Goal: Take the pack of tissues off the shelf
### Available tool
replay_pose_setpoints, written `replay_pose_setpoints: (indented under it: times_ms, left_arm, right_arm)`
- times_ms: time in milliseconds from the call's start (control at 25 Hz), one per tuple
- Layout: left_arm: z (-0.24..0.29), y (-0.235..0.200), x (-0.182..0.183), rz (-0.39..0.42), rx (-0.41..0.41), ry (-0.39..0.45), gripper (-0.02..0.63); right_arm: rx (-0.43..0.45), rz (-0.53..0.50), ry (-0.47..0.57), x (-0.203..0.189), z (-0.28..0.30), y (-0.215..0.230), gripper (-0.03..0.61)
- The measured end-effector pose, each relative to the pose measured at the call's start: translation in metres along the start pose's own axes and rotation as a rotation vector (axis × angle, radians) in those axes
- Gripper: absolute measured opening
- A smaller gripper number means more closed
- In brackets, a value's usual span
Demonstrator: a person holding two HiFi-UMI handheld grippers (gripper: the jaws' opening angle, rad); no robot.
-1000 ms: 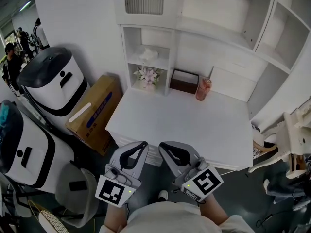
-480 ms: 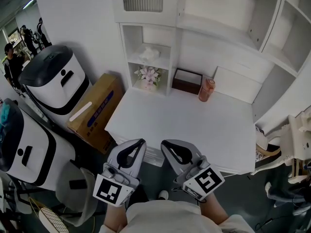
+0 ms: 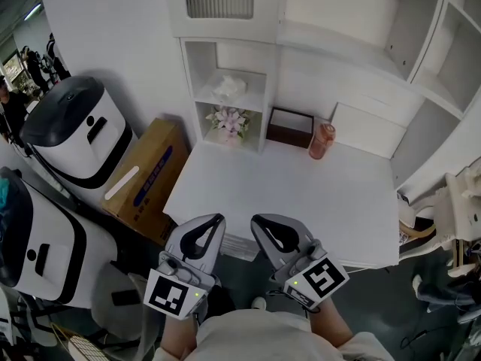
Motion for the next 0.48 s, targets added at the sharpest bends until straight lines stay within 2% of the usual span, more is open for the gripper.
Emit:
replay_pose_setpoints:
  times_ms: [480]
  left_arm:
    - [0.007, -0.078, 0.001, -0.008, -0.07, -0.022, 0.002]
  right_arm:
    - [-0.069, 0.022, -0.014, -0.001, 0.072, -0.003, 0.002]
Point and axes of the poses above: the fingertips, and each gripper's own axes: z forward along the fingers, y to its right, x out of its top, the point moved 6 cm from there along -z, backward along the fingers, and after that the axes turned 8 degrees about -z, right-handed, at the moved point
